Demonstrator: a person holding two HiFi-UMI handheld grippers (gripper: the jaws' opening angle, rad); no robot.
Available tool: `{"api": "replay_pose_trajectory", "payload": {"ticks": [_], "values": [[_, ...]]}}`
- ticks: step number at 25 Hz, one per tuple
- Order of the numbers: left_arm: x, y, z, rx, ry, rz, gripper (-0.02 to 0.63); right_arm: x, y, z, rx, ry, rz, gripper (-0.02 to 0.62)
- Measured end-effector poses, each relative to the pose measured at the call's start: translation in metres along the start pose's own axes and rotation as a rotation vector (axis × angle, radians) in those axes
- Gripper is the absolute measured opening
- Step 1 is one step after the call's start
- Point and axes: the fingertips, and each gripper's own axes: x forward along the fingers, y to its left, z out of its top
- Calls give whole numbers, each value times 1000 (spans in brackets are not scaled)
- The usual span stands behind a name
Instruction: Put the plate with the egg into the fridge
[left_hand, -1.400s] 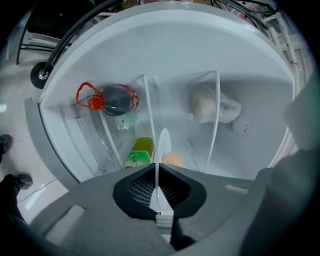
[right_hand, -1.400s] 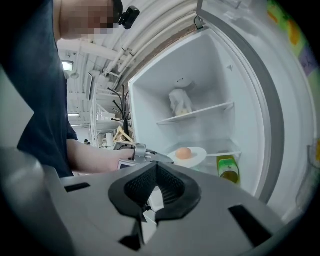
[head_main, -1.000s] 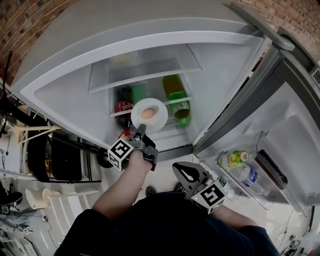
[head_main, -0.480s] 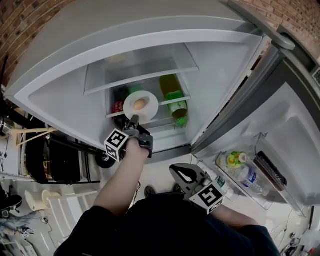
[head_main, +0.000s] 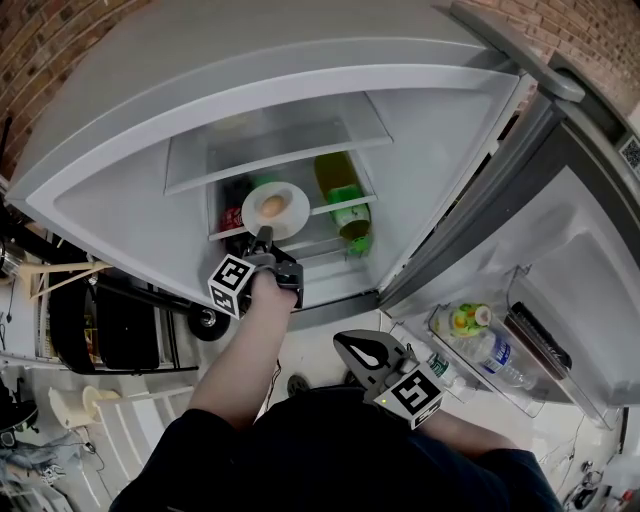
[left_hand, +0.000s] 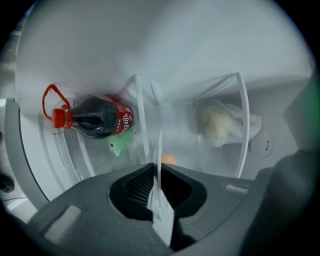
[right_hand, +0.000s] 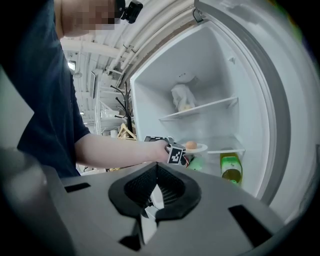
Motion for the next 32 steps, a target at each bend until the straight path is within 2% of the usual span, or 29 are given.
{"api": "replay_pose_trajectory", "payload": {"ticks": [11,16,22,29,32], "values": [[13,4,5,-41,-36,-38,23,0,0,-1,4,5,-16,11],[13,4,5,-70,-47,-110,33,-3,-1,0,-16,3,-32,11],[7,-8,8,-113,-72,-214,156,-5,-5,-1,-3,-8,-50,11],[-4,-13,4,-88,-68,-234,158,-2,-2,-2,-4,-6,-38,11],[-9,-11,-8,-92,-38,-209,156,-1,-3,-2,4,-5,-43,11]]}}
